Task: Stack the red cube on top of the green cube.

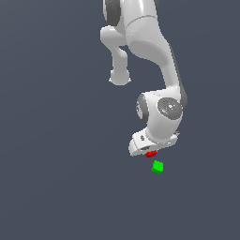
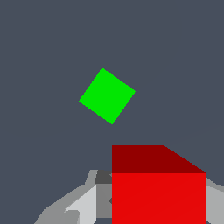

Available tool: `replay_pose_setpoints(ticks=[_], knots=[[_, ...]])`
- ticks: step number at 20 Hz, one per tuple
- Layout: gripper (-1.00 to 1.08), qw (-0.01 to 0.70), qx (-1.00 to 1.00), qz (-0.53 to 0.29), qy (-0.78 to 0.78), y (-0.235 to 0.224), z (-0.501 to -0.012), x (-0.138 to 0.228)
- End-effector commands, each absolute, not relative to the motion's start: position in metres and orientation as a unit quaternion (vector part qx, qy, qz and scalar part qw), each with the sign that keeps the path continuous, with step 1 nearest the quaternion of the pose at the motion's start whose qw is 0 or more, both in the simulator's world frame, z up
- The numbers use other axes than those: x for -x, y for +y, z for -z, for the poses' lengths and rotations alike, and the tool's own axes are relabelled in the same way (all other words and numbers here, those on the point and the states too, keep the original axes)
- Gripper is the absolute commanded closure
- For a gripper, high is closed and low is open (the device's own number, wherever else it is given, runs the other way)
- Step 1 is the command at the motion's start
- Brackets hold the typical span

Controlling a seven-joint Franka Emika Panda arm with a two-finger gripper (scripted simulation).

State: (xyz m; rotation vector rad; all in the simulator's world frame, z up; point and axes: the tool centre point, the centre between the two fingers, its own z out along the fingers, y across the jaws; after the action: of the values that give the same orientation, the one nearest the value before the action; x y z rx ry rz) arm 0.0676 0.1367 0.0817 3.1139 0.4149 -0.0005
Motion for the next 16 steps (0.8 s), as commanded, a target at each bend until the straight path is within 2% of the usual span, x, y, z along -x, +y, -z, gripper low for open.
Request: replay_pose_setpoints(ticks=[1,16], knots=[[1.08,0.000,-0.991,0.000,0.132,0.145,-0.078,-0.078],[1.08,0.000,-0.991,0.000,0.132,0.174,-0.063,-0.117]])
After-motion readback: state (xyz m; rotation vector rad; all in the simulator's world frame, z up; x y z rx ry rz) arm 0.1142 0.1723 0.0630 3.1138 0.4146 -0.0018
